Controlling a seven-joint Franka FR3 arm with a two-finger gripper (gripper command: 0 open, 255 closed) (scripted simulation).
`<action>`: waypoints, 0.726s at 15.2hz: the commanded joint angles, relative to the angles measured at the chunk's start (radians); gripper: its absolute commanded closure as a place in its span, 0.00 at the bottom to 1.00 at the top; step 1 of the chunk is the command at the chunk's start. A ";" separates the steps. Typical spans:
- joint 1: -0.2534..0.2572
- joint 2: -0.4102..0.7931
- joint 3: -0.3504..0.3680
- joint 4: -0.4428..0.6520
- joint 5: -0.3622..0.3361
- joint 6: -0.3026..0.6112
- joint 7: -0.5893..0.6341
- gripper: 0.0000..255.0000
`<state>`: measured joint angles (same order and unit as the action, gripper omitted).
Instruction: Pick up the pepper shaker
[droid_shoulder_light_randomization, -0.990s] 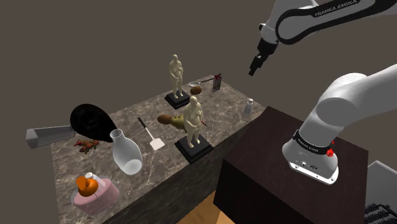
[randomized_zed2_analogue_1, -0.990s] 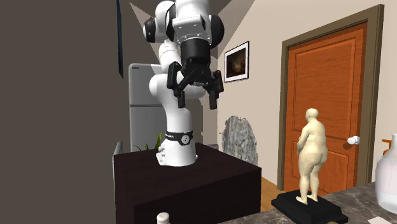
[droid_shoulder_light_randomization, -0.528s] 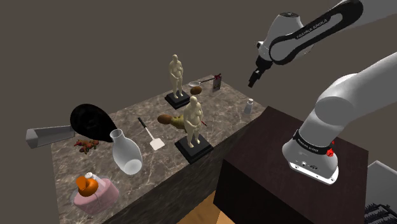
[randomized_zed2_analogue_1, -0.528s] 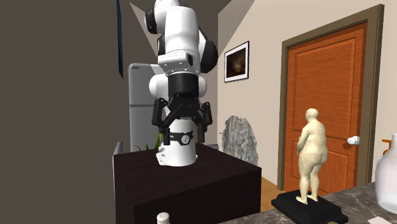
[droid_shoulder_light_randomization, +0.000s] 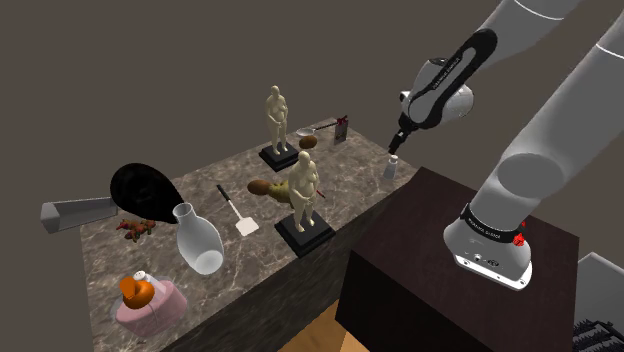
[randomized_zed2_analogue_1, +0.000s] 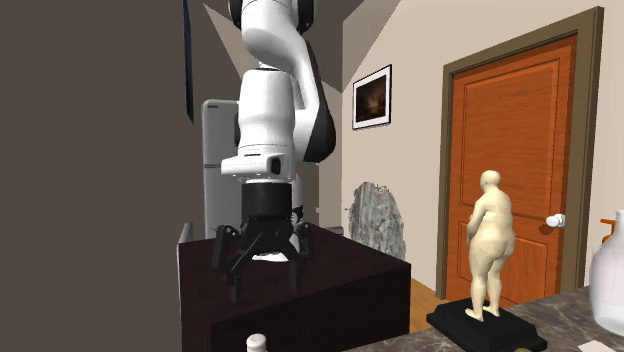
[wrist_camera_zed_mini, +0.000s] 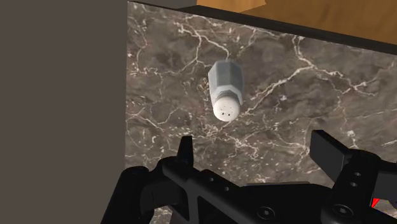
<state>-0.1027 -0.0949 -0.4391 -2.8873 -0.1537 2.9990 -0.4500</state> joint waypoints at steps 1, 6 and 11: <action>0.047 0.121 0.009 0.017 0.320 0.099 -0.250 0.00; -0.292 0.254 0.441 0.072 0.756 0.186 -0.599 0.00; -0.476 0.336 0.630 0.095 0.797 0.256 -0.647 0.00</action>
<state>-0.5572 0.2282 0.1697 -2.7971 0.6424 3.2457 -1.0936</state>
